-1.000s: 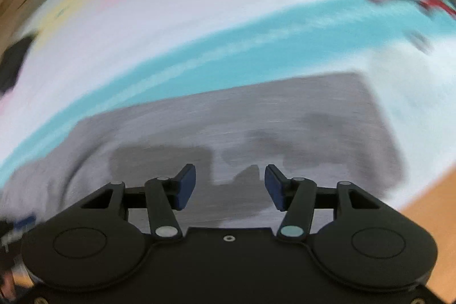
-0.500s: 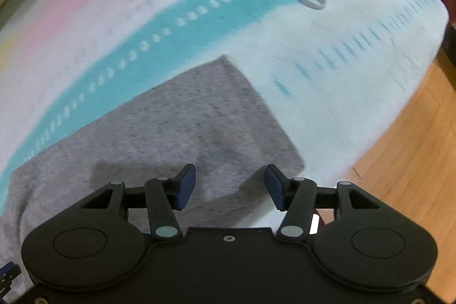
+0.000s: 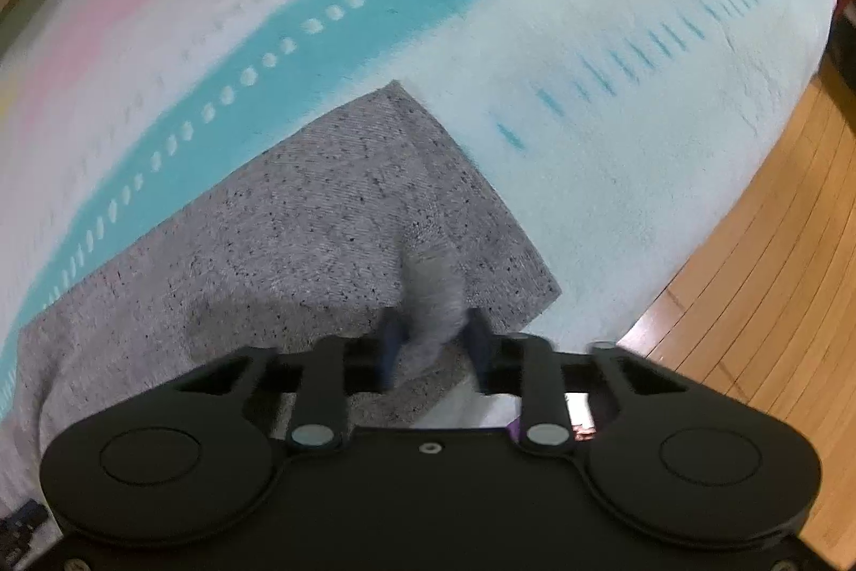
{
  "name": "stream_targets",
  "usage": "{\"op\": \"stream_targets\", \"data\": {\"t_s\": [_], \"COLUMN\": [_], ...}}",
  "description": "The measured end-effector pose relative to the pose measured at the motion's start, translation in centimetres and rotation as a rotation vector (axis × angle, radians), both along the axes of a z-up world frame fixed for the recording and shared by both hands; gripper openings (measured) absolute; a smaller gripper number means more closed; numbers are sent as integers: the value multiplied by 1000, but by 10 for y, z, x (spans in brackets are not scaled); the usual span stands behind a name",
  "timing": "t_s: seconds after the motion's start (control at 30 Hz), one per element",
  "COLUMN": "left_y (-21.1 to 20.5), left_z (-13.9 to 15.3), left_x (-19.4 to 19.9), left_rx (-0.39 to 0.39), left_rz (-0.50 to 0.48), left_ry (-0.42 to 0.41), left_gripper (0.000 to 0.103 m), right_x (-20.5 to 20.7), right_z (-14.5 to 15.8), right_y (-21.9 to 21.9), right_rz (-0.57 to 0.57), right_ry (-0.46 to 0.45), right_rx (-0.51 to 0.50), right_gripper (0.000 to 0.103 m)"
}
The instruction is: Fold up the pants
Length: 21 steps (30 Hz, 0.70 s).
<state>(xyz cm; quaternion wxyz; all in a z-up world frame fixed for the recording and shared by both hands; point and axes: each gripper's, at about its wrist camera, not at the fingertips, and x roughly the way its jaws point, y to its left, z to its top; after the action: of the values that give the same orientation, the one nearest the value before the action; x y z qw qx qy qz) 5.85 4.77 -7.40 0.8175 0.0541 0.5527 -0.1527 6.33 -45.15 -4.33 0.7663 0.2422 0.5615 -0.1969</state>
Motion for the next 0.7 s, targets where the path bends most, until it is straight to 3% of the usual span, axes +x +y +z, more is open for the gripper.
{"op": "stream_targets", "data": {"t_s": [0.1,0.17,0.27,0.33,0.4,0.53,0.7], "left_y": [0,0,-1,-1,-2,0,4], "left_z": [0,0,0,0,0,2,2], "left_x": [0,0,-1,-1,-1,-4,-7], "left_rx": [1,1,2,2,2,9,9], "left_rz": [1,0,-2,-3,0,8,9], "left_ry": [-1,-1,-3,-4,-2,-6,-10], "left_gripper": [31,31,31,31,31,31,31], "right_x": [1,3,8,8,11,20,11], "right_z": [3,6,17,18,12,-2,35], "right_y": [5,12,25,13,0,5,0], "right_rz": [26,67,125,67,15,40,0], "right_ry": [-13,-31,-38,-19,-6,48,-91], "right_rx": [-16,-38,-186,-233,-215,-253,-223], "right_gripper": [20,17,13,13,13,12,13]}}
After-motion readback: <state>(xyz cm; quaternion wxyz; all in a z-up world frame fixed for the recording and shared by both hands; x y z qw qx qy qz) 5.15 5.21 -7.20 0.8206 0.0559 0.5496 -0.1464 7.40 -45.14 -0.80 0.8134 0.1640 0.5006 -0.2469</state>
